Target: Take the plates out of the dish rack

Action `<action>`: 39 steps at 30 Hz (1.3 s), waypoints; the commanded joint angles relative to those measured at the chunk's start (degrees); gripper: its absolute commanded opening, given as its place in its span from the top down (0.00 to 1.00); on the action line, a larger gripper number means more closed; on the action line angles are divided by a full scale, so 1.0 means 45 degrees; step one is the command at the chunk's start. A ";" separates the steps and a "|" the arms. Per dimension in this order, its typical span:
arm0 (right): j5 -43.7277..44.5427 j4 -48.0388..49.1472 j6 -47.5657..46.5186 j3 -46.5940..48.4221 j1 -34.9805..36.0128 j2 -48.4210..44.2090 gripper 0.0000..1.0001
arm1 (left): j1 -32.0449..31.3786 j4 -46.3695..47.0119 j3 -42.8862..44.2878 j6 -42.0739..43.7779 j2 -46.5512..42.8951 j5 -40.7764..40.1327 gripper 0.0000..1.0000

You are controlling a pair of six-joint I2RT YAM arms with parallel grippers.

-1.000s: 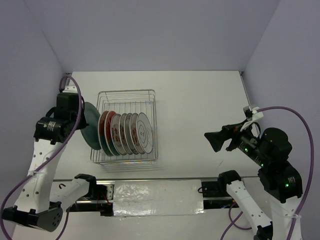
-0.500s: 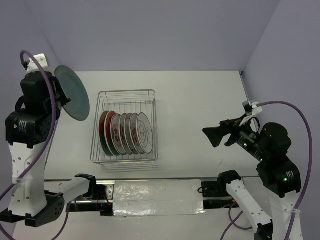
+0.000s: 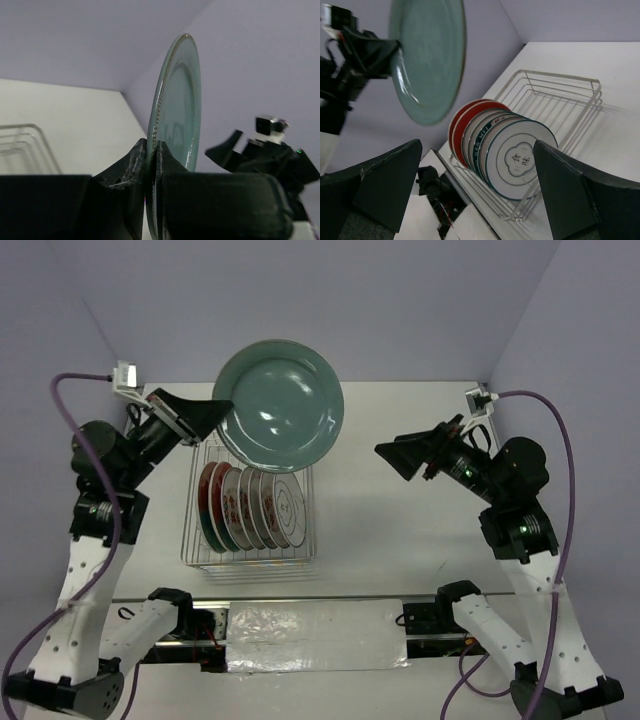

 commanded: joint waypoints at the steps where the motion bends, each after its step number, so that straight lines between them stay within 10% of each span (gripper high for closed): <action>1: -0.0588 0.2463 0.1166 0.0329 0.0066 0.0722 0.00 | 0.0056 0.6622 -0.1152 -0.3873 0.0235 0.2336 1.00; 17: 0.0328 0.3284 0.0815 0.0543 0.1959 0.3809 0.09 | -0.0645 0.9990 -0.3869 -0.5751 0.0860 0.2748 1.00; 21: 0.0153 0.4123 0.1263 0.0816 0.2526 0.4416 0.32 | -0.1095 0.9485 -0.3617 -0.5225 0.1328 0.2572 1.00; 24: -0.0140 0.4768 0.1732 0.0740 0.2606 0.4553 0.78 | -0.1194 0.9191 -0.3421 -0.4854 0.1660 0.2455 1.00; 26: 0.0324 0.4673 0.1792 0.0681 0.2547 0.4418 1.00 | -0.1194 0.8004 -0.2915 -0.4078 0.1875 0.2125 0.87; 29: 0.1168 0.4301 0.2122 0.0196 0.1750 0.3970 1.00 | -0.1194 0.3870 -0.1199 -0.1638 0.2032 0.0938 0.20; 31: 0.1169 0.4262 0.3055 -0.0545 0.0001 0.3618 1.00 | -0.1194 0.0250 0.0597 0.0252 0.2052 0.0076 0.02; 39: 0.0662 0.4785 0.3160 -0.1547 -0.4366 0.6071 1.00 | -0.1213 -0.6958 0.4528 0.4285 0.1116 -0.4239 0.00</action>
